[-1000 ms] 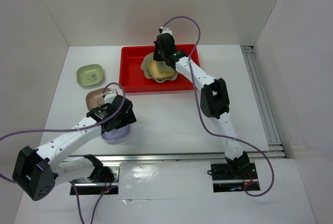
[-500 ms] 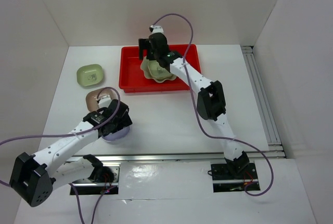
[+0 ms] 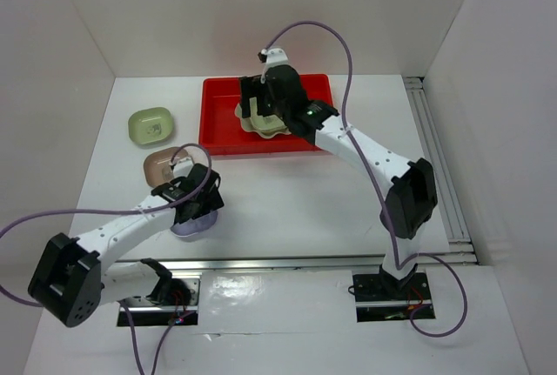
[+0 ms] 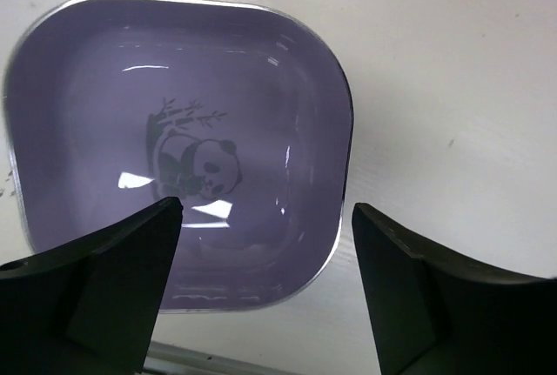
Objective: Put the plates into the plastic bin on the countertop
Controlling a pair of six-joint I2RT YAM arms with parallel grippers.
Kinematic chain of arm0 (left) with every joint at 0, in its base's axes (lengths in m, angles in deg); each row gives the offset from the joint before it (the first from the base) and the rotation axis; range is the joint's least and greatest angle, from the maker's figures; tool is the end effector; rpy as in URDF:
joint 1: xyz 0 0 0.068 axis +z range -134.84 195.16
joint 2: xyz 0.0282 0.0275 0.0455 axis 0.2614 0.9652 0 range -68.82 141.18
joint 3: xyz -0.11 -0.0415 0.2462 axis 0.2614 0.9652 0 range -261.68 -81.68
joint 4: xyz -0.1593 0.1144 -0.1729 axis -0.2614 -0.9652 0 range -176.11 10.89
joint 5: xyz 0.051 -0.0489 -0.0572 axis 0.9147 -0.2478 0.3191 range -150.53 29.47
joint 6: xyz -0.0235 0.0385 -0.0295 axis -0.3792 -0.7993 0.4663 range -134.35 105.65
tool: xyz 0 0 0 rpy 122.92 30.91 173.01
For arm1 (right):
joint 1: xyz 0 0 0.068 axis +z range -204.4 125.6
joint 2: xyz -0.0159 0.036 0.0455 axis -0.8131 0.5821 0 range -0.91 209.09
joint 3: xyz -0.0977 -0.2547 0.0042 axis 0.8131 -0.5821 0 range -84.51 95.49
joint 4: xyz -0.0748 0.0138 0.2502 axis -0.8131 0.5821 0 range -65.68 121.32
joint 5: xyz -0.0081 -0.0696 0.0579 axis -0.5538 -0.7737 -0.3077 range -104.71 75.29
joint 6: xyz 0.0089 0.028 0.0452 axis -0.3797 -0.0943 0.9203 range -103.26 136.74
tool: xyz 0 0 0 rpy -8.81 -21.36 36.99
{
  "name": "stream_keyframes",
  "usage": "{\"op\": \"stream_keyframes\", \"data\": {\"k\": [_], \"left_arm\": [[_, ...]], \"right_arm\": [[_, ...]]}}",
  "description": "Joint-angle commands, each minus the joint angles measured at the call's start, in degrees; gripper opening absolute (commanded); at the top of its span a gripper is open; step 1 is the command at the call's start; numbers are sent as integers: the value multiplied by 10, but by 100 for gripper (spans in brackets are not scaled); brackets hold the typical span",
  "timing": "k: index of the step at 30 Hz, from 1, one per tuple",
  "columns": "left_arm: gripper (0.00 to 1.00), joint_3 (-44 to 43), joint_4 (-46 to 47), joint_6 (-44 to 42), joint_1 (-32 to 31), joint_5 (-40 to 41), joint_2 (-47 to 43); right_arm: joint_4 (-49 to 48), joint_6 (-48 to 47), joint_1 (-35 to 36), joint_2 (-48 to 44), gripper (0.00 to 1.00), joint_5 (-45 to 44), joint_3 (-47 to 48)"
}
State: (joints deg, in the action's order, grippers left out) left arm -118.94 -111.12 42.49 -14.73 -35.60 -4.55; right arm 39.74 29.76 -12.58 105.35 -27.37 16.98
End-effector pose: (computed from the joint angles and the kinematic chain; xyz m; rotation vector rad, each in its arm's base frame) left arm 0.1859 -0.0895 0.2025 -0.7193 2.3554 -0.0728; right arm 0.3369 0.2910 0.3689 -0.3357 1.9087 0.4305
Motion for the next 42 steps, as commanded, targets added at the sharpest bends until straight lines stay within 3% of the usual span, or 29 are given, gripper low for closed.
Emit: {"op": "stream_keyframes", "data": {"k": [1,3,4,11,14,16,25,31,36,39,42], "left_arm": [[90,4,69,-24,9,-8,48],[86,-4,74,-30,9,-8,74],[79,-10,82,-30,9,-15,87],[55,5,112,-23,9,-30,136],[17,17,112,-11,9,-42,136],[0,17,99,3,1,-49,129],[0,-35,-45,92,-142,-49,-4],[0,-179,-63,-3,-155,-34,-22],[0,-296,-64,-57,-155,18,44],[0,-375,-49,-82,-149,23,95],[0,-454,-19,-124,-127,17,171]], "right_arm": [[-45,-8,-3,-27,100,4,-45],[-50,-8,-3,-37,100,4,-61],[-50,-8,-3,-45,100,4,-61],[-56,-15,-3,-74,100,-15,-89],[-62,-15,-9,-87,100,-15,-102],[-62,-15,-9,-92,100,-15,-108],[-34,-15,-38,-128,100,-15,-103],[-12,-15,-67,-225,100,-45,-131],[10,-3,-80,-331,100,-120,-179],[46,4,-80,-388,100,-215,-179],[52,4,-80,-445,100,-232,-179]]}}
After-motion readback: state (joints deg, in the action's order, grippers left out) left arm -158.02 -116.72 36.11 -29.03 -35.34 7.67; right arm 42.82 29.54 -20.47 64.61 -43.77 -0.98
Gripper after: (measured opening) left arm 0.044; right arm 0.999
